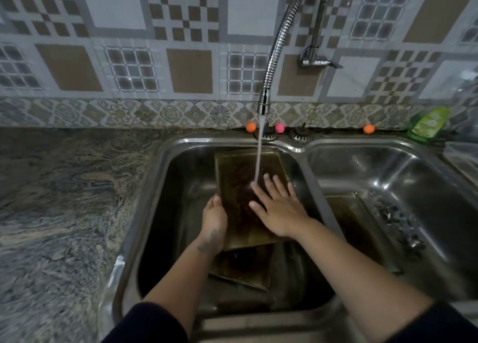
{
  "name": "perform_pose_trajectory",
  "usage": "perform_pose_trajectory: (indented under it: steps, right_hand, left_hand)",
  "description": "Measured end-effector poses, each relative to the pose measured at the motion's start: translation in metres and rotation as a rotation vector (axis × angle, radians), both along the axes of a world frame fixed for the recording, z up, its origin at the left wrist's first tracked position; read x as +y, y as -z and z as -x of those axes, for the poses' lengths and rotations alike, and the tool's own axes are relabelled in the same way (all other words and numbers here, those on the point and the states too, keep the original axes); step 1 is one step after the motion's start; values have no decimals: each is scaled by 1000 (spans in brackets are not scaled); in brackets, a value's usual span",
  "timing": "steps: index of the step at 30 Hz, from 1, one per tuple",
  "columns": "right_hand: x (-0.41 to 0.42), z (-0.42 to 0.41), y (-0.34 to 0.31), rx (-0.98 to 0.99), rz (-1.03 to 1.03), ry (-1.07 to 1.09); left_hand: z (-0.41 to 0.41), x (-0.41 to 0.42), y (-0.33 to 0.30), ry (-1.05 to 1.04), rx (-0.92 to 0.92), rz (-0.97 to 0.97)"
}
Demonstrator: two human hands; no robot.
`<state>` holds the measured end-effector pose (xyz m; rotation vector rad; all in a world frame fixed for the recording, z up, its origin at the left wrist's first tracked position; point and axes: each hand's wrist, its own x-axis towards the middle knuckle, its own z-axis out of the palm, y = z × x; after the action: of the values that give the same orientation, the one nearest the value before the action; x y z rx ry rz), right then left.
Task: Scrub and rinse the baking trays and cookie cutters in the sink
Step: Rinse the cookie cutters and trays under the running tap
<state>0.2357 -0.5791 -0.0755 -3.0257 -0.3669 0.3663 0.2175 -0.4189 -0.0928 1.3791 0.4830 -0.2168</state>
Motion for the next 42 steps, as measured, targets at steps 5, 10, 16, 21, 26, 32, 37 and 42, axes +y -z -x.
perform_pose_trajectory:
  steps: [5,10,16,21,26,32,37,42]
  right_hand:
    - [5,-35,-10,-99,73,183]
    - [17,-7,-3,34,-64,-143]
    - [-22,7,-34,-148,143,48]
    - [-58,5,-60,34,-859,496]
    - [-72,9,-88,-48,-1023,420]
    - [-97,6,-145,-198,-632,258]
    - [-145,3,-175,-343,-361,309]
    - [-208,-3,-142,-290,-389,402]
  left_hand:
    - [8,-26,2,173,29,59]
    - [-3,-13,5,98,34,23]
    - [-7,-13,8,44,81,-5]
    - [-7,-31,-2,46,-23,58]
    - [-2,-63,-6,99,-162,-47]
    - [-3,-119,-15,330,-302,-215]
    - [-19,-168,-10,637,-499,-825]
    - [-16,-205,-11,881,-414,-1182]
